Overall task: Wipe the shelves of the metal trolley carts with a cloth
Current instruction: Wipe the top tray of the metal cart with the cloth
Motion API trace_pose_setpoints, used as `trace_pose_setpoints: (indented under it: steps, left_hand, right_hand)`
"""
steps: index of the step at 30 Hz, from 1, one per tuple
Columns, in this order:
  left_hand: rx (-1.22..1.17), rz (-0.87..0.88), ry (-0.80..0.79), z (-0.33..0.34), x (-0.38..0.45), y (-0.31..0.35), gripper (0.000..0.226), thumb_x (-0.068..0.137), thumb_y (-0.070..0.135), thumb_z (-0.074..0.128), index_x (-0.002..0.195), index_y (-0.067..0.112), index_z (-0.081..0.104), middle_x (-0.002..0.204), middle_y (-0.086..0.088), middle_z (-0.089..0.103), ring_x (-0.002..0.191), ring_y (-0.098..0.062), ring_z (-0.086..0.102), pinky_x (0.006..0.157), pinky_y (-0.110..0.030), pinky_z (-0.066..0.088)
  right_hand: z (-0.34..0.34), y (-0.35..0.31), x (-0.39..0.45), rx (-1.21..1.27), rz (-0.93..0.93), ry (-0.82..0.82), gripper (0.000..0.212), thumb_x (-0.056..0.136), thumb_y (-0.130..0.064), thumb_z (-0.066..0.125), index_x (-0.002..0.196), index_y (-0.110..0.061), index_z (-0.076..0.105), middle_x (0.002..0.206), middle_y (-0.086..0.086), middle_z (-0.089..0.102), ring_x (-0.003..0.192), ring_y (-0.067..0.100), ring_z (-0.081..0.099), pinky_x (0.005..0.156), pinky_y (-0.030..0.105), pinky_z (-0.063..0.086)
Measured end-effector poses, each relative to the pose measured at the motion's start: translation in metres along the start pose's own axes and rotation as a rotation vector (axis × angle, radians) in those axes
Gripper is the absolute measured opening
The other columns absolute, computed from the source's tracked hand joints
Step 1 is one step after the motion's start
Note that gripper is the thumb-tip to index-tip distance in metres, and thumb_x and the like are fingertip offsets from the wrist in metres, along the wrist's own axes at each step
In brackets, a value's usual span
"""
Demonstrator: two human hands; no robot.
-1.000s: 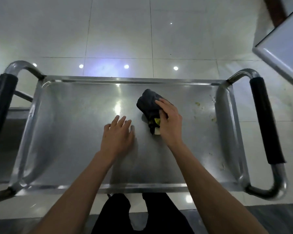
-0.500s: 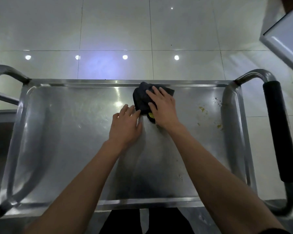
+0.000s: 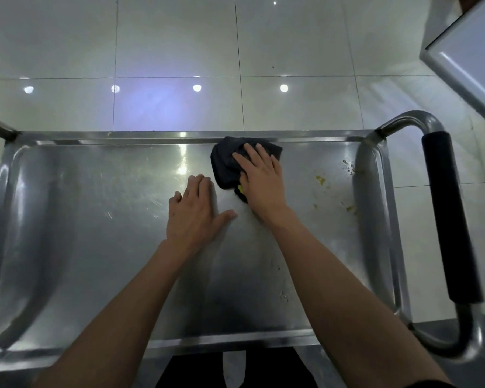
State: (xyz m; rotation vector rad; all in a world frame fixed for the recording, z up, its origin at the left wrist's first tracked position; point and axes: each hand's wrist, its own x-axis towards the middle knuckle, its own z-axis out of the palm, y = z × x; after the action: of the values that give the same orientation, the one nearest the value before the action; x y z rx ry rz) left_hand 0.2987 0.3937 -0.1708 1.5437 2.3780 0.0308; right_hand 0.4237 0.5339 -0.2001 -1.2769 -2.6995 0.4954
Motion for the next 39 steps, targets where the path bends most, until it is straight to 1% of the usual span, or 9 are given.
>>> trace_pose_setpoints:
  steps: [4,9,13,18,24,28,32,35,39]
  left_hand:
    - [0.099,0.031,-0.045,0.001,0.000,0.010,0.075,0.081,0.080,0.042,0.130,0.023,0.039,0.149,-0.014,0.032,0.143,-0.037,0.026,0.103,-0.058,0.039]
    - [0.108,-0.015,-0.114,-0.003,0.005,0.026,0.077,0.083,0.070,0.058,0.138,0.020,0.037,0.156,-0.015,0.024,0.150,-0.039,0.010,0.111,-0.063,0.027]
    - [0.085,0.068,-0.133,-0.007,0.009,0.049,0.058,0.090,0.046,0.063,0.139,0.021,0.042,0.152,-0.009,0.032,0.146,-0.032,0.020,0.104,-0.055,0.038]
    - [0.034,0.004,-0.110,-0.009,0.009,0.065,0.038,0.095,0.035,0.053,0.127,0.015,0.054,0.139,-0.009,0.041,0.132,-0.030,0.034,0.090,-0.054,0.050]
    - [0.045,0.009,-0.079,-0.010,0.009,0.064,0.036,0.095,0.023,0.047,0.129,0.018,0.056,0.138,-0.006,0.044,0.129,-0.028,0.040,0.086,-0.053,0.050]
    - [0.077,-0.005,-0.101,-0.012,0.009,0.059,0.038,0.096,0.020,0.047,0.133,0.027,0.055,0.144,0.003,0.043,0.135,-0.031,0.031,0.088,-0.058,0.048]
    - [0.123,-0.004,-0.143,-0.012,0.006,0.058,0.044,0.097,0.021,0.044,0.140,0.029,0.047,0.152,0.005,0.036,0.133,-0.037,0.031,0.085,-0.061,0.050]
    - [0.146,0.023,-0.127,-0.012,0.005,0.053,0.043,0.096,0.020,0.043,0.138,0.029,0.046,0.149,0.005,0.036,0.131,-0.035,0.032,0.081,-0.057,0.051]
    - [0.066,0.109,-0.097,-0.014,0.008,0.038,0.043,0.097,0.021,0.041,0.139,0.026,0.047,0.148,0.007,0.041,0.127,-0.029,0.039,0.079,-0.051,0.055]
  right_hand:
    - [-0.010,0.030,-0.001,-0.014,0.051,0.010,0.046,0.097,-0.023,0.051,0.143,-0.027,0.050,0.158,0.002,0.038,0.149,0.026,0.027,0.120,0.048,0.024]
    - [-0.022,0.060,-0.009,0.019,0.110,0.020,0.044,0.101,-0.023,0.047,0.145,-0.026,0.048,0.160,0.003,0.034,0.151,0.025,0.022,0.122,0.047,0.017]
    - [-0.028,0.076,-0.013,0.036,0.151,0.024,0.045,0.101,-0.022,0.047,0.146,-0.027,0.048,0.161,0.002,0.033,0.151,0.024,0.021,0.122,0.046,0.014]
    - [-0.047,0.109,-0.022,0.065,0.211,0.027,0.043,0.103,-0.022,0.044,0.146,-0.026,0.049,0.161,0.002,0.032,0.152,0.023,0.020,0.123,0.046,0.013]
    - [-0.084,0.173,-0.034,0.045,0.346,0.072,0.044,0.103,-0.020,0.045,0.147,-0.024,0.046,0.161,0.003,0.032,0.152,0.024,0.020,0.124,0.049,0.016]
    - [-0.096,0.206,-0.042,0.048,0.417,0.077,0.045,0.102,-0.019,0.046,0.147,-0.025,0.045,0.161,0.002,0.031,0.152,0.023,0.017,0.125,0.045,0.013]
    - [-0.088,0.202,-0.051,0.036,0.397,0.085,0.045,0.102,-0.019,0.046,0.147,-0.024,0.045,0.160,0.004,0.034,0.151,0.025,0.020,0.124,0.048,0.014]
    - [-0.079,0.178,-0.065,0.075,0.394,0.104,0.046,0.101,-0.018,0.048,0.146,-0.023,0.046,0.159,0.005,0.035,0.150,0.026,0.023,0.123,0.050,0.017]
    - [-0.057,0.121,-0.084,0.098,0.366,0.073,0.045,0.102,-0.021,0.045,0.147,-0.026,0.046,0.161,0.003,0.032,0.152,0.024,0.020,0.124,0.047,0.012]
